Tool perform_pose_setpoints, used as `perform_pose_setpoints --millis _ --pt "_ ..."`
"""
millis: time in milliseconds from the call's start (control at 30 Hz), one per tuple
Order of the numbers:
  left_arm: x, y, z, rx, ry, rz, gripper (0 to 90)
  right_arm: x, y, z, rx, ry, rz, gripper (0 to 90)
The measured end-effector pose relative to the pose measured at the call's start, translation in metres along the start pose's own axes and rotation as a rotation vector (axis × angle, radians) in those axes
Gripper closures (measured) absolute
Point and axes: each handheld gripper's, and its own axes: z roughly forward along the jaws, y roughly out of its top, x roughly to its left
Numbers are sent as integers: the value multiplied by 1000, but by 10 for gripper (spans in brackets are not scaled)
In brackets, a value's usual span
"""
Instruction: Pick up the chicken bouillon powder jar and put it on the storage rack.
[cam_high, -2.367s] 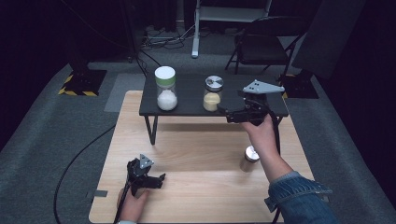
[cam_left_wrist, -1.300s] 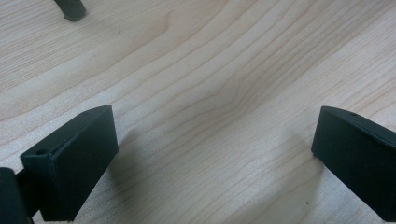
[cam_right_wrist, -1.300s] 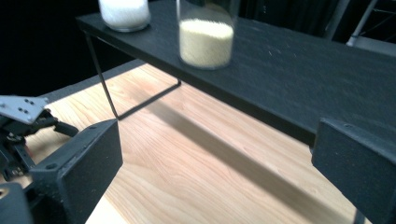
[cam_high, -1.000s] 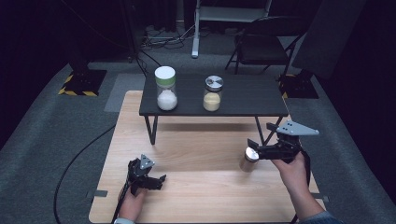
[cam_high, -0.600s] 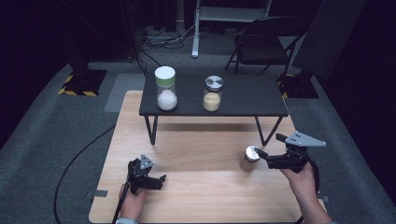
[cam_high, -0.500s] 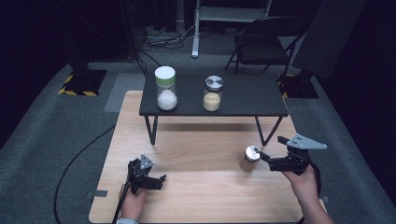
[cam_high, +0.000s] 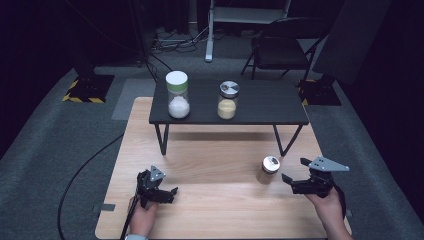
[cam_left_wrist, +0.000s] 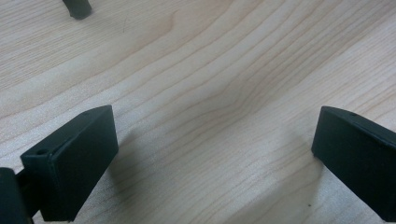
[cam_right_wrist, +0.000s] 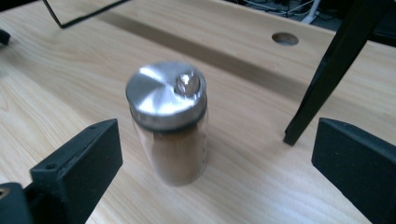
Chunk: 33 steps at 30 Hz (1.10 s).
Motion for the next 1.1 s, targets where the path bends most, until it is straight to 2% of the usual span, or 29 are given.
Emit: perform_pose_setpoints --millis 200,500,800,1100 --pt "0 0 0 0 0 0 3 -2 -16 3 22 -11 -9 16" --pt "-1 1 0 3 3 0 3 -7 -39 9 42 -23 6 16" --pt "-1 1 0 3 7 -4 3 -11 -52 23 104 -18 19 16" --pt "-1 1 0 3 7 -4 3 -11 -57 33 161 -22 12 16"
